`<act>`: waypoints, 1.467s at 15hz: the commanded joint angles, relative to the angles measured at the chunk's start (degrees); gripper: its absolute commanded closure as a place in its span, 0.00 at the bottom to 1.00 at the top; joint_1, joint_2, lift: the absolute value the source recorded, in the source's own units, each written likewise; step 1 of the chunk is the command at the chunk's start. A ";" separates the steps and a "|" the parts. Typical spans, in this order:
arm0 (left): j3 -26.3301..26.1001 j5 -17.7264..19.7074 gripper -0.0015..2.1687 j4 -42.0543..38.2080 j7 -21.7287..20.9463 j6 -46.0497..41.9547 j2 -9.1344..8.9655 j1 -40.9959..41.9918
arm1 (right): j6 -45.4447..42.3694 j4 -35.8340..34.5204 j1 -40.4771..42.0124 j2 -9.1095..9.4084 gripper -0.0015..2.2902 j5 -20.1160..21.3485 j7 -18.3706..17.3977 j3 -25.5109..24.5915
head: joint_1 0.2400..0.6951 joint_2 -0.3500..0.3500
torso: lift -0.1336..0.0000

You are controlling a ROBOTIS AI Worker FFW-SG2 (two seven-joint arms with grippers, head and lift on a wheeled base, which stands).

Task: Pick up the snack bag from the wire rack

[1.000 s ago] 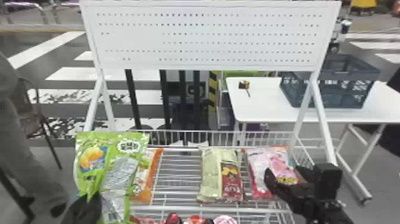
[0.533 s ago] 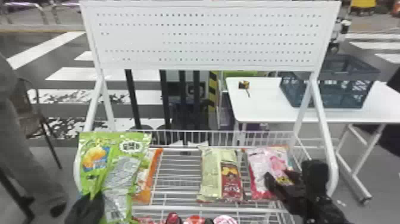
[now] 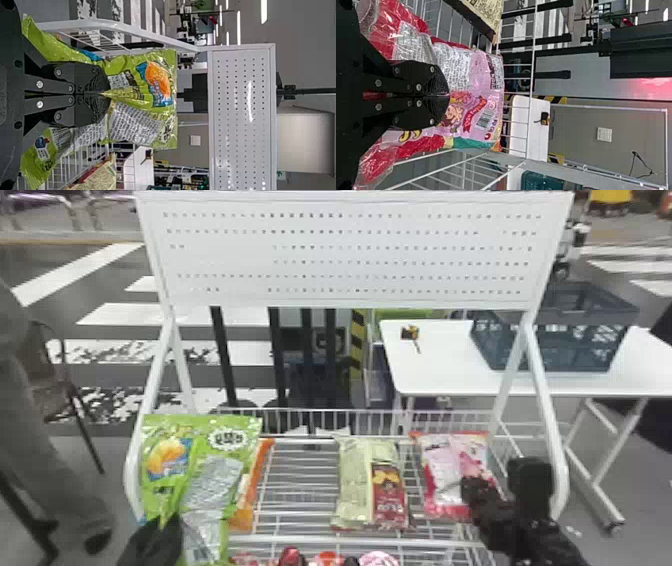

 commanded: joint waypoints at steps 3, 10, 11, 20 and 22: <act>-0.39 -0.36 0.87 -0.38 0.00 -0.01 0.00 0.20 | -0.75 -10.96 5.10 0.05 0.98 -2.10 -0.73 0.61 | 0.57 0.50 | 1.00; -0.56 -0.36 0.87 -0.82 0.09 -0.54 0.35 0.64 | -5.67 -29.15 20.92 0.05 0.98 -6.32 0.15 2.98 | 0.57 0.50 | 1.00; -0.56 -0.36 0.87 -0.82 0.09 -0.54 0.35 0.64 | -8.13 -31.09 23.65 0.05 0.98 -6.32 0.15 2.89 | 0.57 0.50 | 1.00; -0.65 -0.36 0.87 -1.26 0.53 -0.54 0.88 0.81 | -18.68 -45.15 46.85 0.05 0.98 -10.63 -1.60 -0.71 | 0.57 0.50 | 1.00; -0.65 -0.18 0.87 -1.26 0.71 -0.72 1.14 0.81 | -18.86 -46.03 48.61 0.05 0.98 -10.63 -1.60 -1.15 | 0.57 0.50 | 1.00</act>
